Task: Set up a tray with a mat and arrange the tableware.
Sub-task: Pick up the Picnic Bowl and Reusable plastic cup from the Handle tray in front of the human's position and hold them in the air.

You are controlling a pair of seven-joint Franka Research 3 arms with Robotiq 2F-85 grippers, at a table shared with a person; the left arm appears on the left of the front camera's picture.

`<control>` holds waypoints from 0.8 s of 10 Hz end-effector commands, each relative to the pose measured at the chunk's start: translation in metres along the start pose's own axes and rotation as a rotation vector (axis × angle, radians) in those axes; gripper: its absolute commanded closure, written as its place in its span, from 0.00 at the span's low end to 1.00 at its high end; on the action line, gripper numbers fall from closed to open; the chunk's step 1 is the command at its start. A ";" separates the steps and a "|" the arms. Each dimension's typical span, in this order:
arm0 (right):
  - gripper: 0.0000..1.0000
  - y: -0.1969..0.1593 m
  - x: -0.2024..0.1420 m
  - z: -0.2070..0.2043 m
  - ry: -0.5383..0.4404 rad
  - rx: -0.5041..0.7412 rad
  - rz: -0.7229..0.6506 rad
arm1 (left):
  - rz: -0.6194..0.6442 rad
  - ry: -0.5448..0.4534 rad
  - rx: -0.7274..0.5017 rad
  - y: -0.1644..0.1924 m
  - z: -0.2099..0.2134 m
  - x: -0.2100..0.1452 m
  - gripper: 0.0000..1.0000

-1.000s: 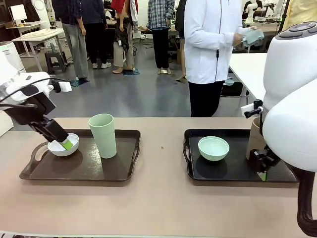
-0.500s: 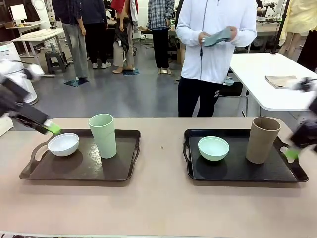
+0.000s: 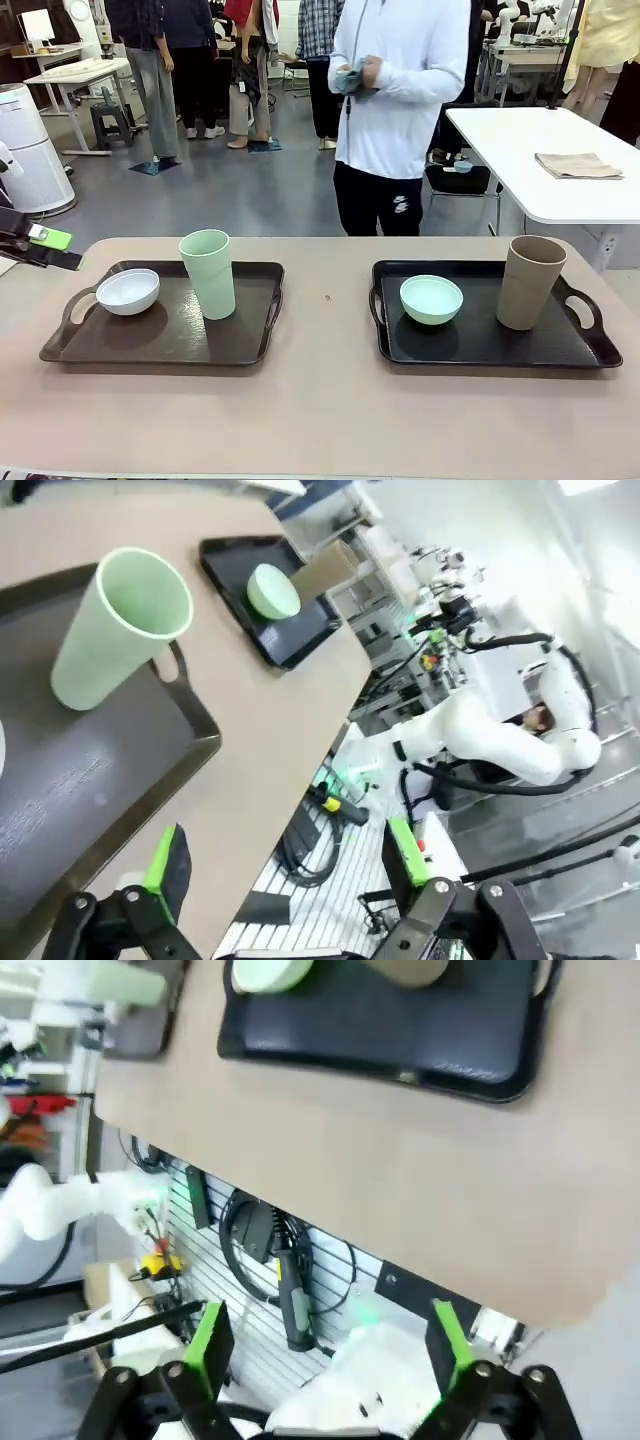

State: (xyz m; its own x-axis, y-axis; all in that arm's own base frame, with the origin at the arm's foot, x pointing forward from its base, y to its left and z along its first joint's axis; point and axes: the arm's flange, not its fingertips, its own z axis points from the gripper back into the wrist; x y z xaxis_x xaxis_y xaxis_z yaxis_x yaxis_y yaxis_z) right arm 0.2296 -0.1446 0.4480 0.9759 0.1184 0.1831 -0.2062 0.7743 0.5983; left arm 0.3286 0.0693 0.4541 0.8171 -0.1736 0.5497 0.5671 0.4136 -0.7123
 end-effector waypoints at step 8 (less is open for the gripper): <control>0.00 0.052 0.021 -0.029 -0.027 0.915 0.051 | 0.088 -0.114 -0.356 0.014 -0.033 -0.010 0.00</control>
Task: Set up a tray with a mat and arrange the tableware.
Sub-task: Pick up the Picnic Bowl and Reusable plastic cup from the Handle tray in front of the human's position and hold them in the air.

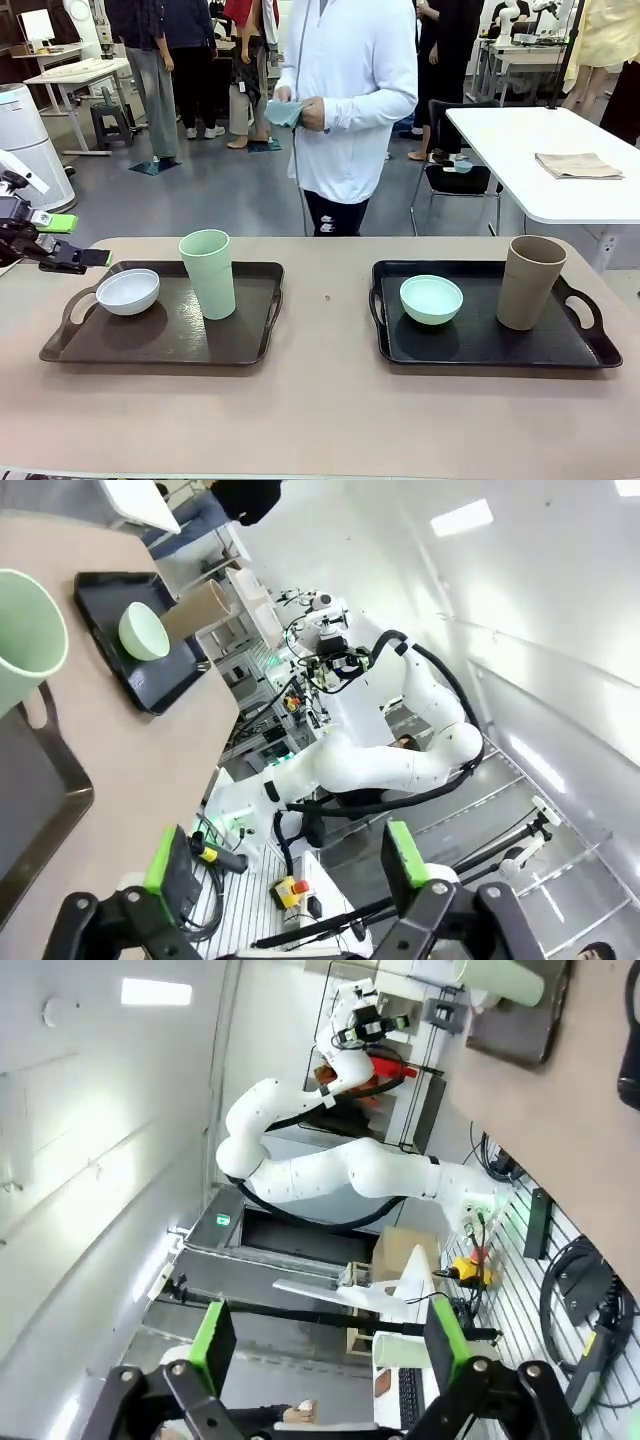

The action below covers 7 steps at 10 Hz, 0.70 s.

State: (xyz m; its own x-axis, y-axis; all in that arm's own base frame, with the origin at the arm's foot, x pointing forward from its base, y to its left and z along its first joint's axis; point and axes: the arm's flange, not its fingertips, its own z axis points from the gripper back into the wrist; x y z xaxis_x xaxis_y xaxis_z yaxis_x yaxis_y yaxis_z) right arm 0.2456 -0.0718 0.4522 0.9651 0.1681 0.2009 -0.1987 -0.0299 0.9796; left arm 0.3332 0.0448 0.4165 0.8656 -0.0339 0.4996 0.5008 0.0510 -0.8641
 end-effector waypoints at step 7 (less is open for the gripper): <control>0.00 0.009 -0.004 0.011 -0.052 -0.008 0.038 | -0.013 0.008 0.033 -0.008 0.003 0.002 0.00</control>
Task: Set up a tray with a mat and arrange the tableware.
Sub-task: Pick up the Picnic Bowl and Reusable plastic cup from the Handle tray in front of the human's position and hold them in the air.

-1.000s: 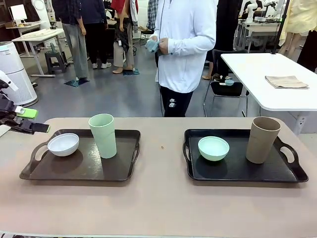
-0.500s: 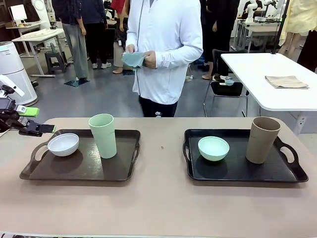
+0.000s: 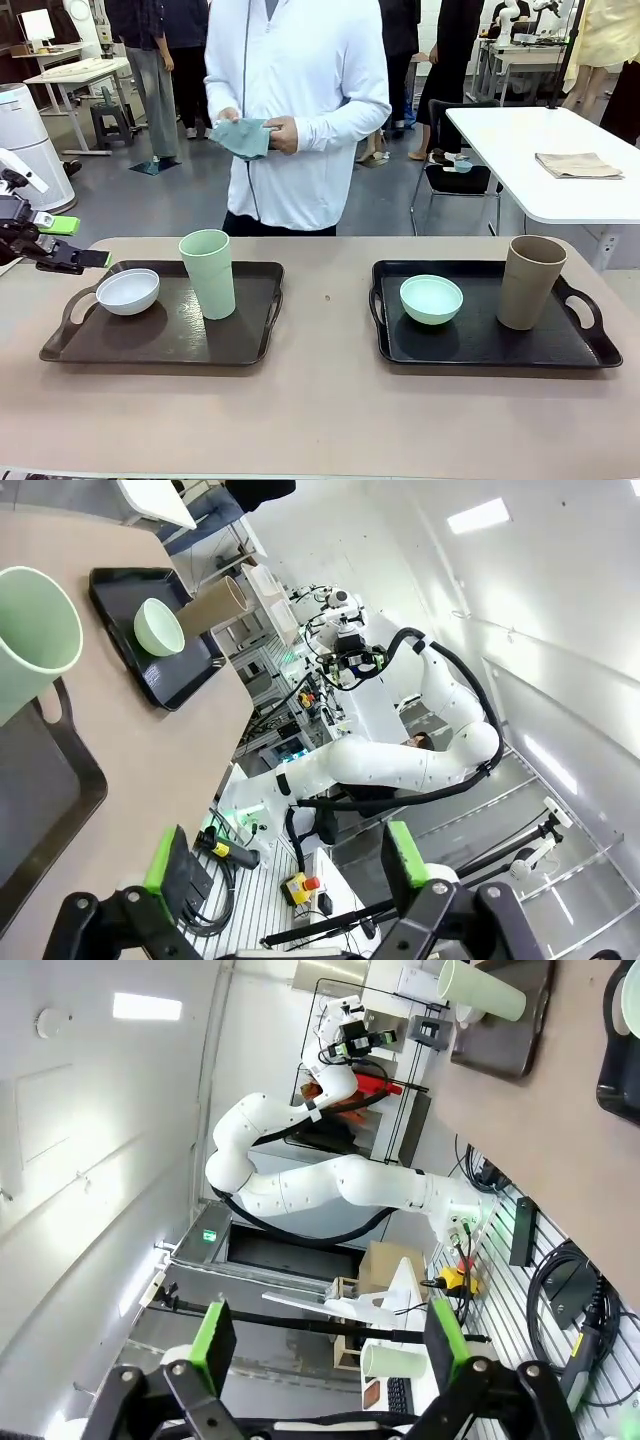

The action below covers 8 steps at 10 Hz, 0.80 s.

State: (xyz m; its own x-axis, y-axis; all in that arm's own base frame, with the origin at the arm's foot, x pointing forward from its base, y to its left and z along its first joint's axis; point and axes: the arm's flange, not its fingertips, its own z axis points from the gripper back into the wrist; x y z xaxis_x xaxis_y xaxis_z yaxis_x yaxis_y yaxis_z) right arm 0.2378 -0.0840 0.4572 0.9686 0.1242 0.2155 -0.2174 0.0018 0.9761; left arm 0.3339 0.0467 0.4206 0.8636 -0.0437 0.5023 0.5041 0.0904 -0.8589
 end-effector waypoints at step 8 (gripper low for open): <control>0.00 0.002 0.004 0.001 -0.008 0.027 0.023 | -0.009 -0.002 -0.007 -0.005 0.001 0.000 0.00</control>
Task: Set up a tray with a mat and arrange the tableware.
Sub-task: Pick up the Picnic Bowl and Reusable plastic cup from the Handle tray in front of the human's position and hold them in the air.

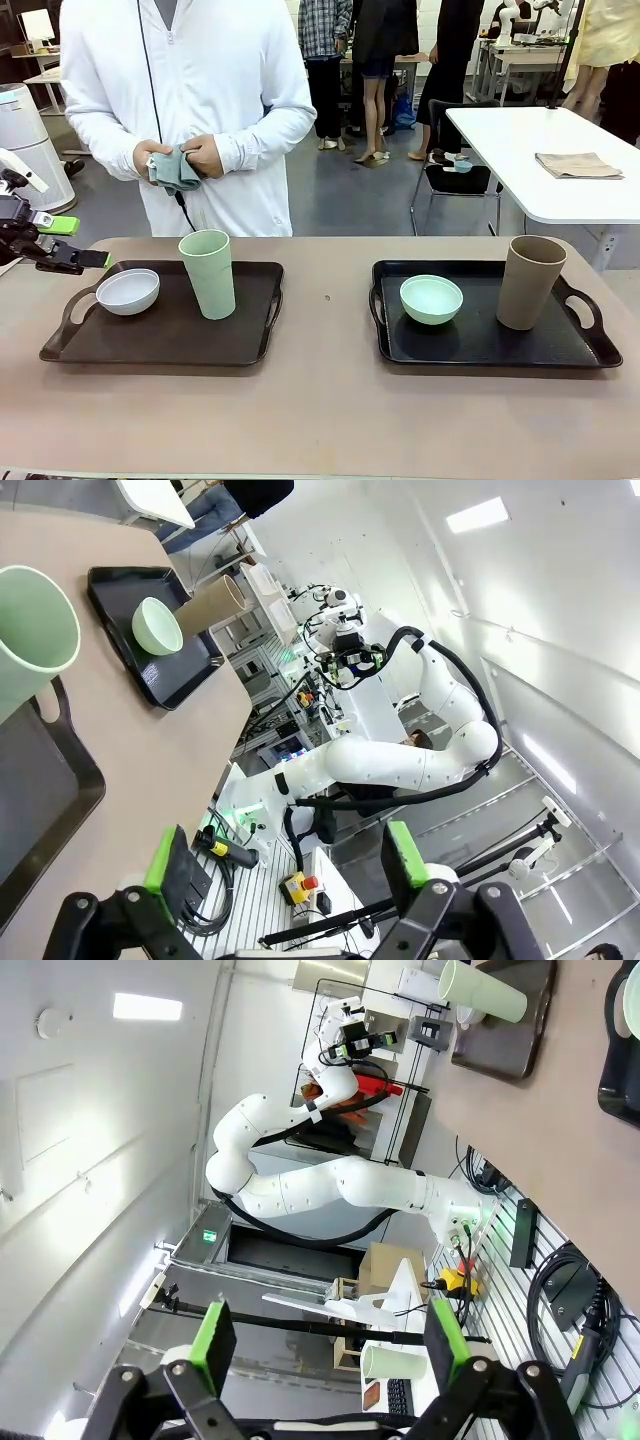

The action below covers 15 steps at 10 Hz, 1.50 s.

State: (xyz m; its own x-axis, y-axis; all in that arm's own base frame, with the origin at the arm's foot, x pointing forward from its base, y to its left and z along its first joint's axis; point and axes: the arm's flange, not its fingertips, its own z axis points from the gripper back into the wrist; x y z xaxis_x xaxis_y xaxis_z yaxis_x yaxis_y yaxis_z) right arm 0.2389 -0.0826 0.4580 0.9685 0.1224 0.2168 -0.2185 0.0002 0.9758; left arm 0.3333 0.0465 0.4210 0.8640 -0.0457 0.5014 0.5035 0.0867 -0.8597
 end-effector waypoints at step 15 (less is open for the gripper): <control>0.00 0.001 0.003 0.002 -0.006 0.026 0.021 | -0.010 -0.004 -0.003 -0.004 0.001 0.000 0.00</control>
State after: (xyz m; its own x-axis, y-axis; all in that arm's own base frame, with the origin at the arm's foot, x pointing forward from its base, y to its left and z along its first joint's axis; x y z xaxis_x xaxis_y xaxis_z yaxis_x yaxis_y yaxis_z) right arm 0.2389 -0.0824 0.4579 0.9684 0.1235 0.2168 -0.2184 -0.0004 0.9758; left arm 0.3331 0.0464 0.4211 0.8640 -0.0462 0.5013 0.5034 0.0852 -0.8598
